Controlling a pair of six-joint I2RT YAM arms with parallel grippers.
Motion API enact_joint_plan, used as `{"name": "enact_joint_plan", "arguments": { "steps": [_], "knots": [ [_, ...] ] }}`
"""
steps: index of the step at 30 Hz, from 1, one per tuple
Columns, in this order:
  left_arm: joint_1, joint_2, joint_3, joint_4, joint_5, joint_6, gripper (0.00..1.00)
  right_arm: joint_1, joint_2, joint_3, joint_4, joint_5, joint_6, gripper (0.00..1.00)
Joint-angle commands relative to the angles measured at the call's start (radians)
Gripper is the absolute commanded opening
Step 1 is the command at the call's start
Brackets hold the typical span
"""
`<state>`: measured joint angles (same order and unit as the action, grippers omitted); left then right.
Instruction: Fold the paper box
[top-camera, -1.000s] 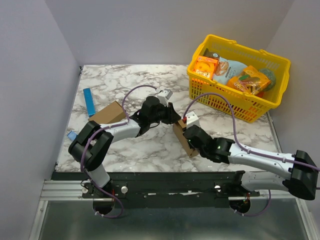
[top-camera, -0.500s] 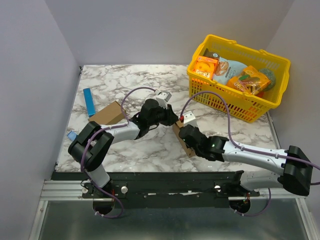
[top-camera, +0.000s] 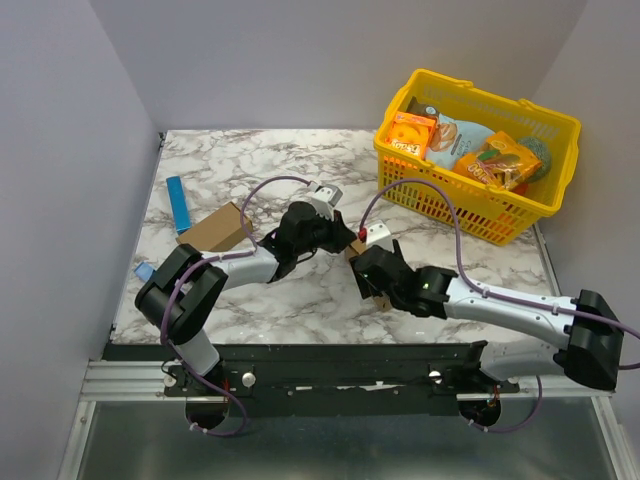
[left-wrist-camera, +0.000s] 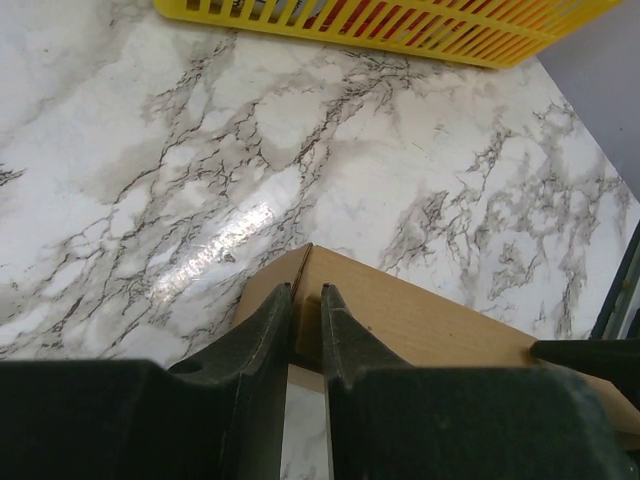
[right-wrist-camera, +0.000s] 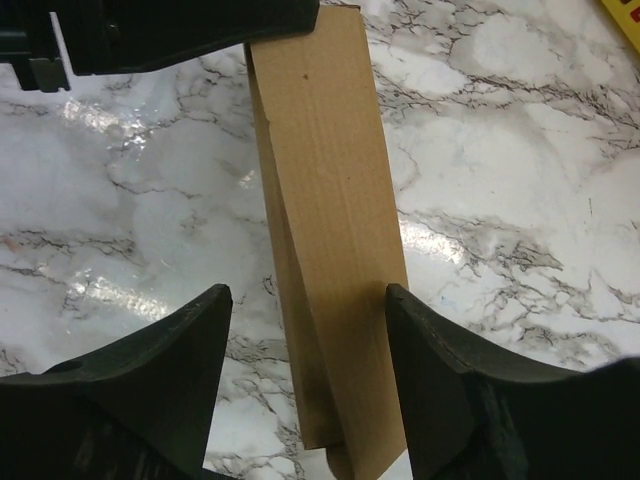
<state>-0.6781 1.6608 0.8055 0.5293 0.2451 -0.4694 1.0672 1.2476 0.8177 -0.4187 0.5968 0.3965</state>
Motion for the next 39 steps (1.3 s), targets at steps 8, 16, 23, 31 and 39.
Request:
{"name": "enact_joint_plan", "arguments": {
  "steps": [8,16,23,31,39],
  "knots": [
    [0.002,0.030,-0.028,-0.198,-0.073,0.089,0.24,0.017,-0.085,0.120,-0.314,-0.057,0.064,0.77],
    [-0.003,0.028,-0.012,-0.209,-0.076,0.092,0.23,0.031,-0.102,0.074,-0.347,-0.046,0.096,0.76],
    [-0.008,0.030,-0.006,-0.221,-0.084,0.092,0.24,0.045,-0.080,0.064,-0.316,-0.043,0.090,0.73],
    [-0.009,0.034,0.006,-0.229,-0.084,0.097,0.23,0.051,-0.028,0.041,-0.321,-0.042,0.126,0.66],
    [-0.012,0.040,0.014,-0.230,-0.084,0.095,0.23,0.076,0.068,0.043,-0.397,-0.002,0.249,0.52]
  ]
}}
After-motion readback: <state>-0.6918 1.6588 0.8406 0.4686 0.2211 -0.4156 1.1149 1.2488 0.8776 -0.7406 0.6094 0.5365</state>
